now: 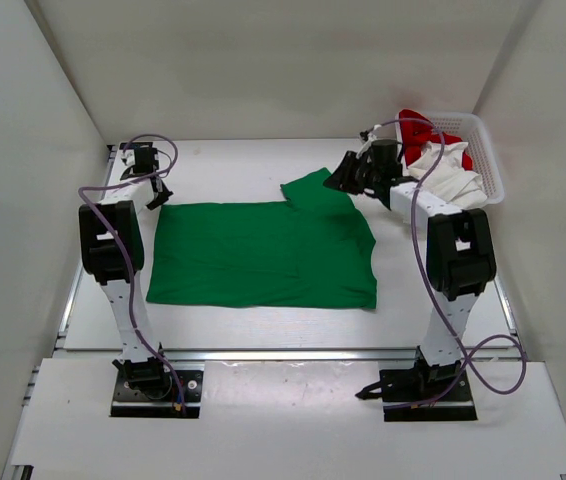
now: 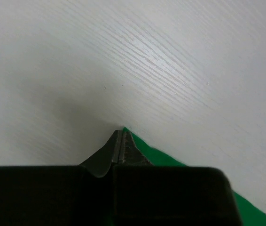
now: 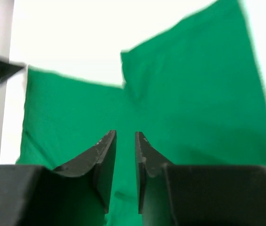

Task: Fold and stack the t-shirts
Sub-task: Grap the side of the flattened tshirt furthest away from the robot with both arms, then fold the other side of the tshirt into a rectangle

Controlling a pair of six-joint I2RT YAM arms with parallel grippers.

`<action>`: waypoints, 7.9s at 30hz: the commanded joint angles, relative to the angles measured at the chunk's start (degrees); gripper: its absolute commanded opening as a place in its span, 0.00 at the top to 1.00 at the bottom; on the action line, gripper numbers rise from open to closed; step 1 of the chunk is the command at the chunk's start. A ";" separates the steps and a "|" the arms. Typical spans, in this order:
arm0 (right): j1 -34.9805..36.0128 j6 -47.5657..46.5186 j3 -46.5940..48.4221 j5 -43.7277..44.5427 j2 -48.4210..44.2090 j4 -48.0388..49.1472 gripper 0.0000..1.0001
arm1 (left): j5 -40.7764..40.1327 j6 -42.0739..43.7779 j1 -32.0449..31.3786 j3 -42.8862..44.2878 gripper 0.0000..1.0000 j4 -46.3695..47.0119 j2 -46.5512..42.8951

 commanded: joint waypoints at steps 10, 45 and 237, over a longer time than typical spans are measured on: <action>-2.32 -6.25 24.08 2.57 15.33 -12.30 0.74 | -1.00 1.47 0.30 3.15 0.47 -2.91 2.03; -0.56 -14.42 66.80 15.76 44.25 -28.21 0.57 | 0.84 2.44 -0.05 0.52 1.00 -0.47 -3.93; 18.36 6.51 -40.60 14.08 -40.02 -5.28 0.68 | 22.20 -14.70 -30.89 -50.91 0.80 24.67 -47.10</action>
